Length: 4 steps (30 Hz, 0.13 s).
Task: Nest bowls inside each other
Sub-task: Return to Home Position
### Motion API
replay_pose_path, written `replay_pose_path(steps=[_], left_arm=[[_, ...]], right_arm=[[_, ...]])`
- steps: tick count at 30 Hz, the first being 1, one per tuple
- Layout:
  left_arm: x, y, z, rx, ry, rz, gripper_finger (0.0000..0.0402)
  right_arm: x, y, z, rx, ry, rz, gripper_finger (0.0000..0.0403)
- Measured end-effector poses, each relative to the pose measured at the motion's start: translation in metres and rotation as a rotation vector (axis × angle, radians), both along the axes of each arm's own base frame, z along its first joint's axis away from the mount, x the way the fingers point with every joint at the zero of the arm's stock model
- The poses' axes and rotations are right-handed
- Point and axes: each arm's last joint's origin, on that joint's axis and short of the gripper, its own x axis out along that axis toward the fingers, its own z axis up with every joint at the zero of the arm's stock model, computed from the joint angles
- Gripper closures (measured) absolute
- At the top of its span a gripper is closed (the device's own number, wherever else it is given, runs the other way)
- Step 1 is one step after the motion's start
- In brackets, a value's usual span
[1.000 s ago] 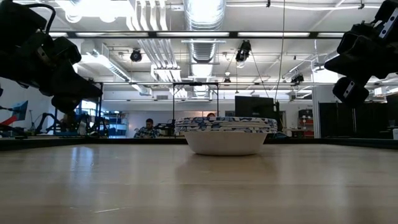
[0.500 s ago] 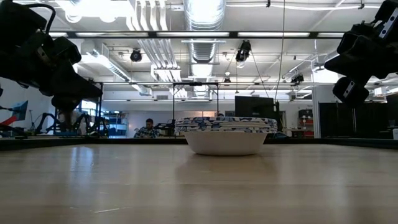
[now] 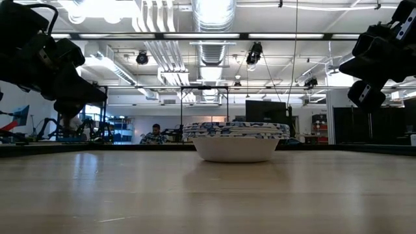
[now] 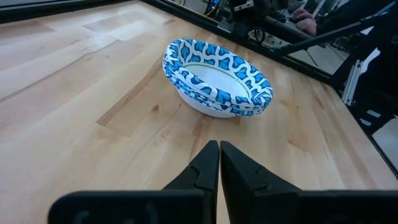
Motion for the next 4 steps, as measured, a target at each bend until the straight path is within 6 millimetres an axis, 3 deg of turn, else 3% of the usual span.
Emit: replay_pose_path(steps=[4], left_arm=[[0.0000, 0.0000, 0.0000, 0.000, 0.000, 0.000, 0.0402]], right_arm=[[0.0000, 0.0000, 0.0000, 0.000, 0.000, 0.000, 0.0394]])
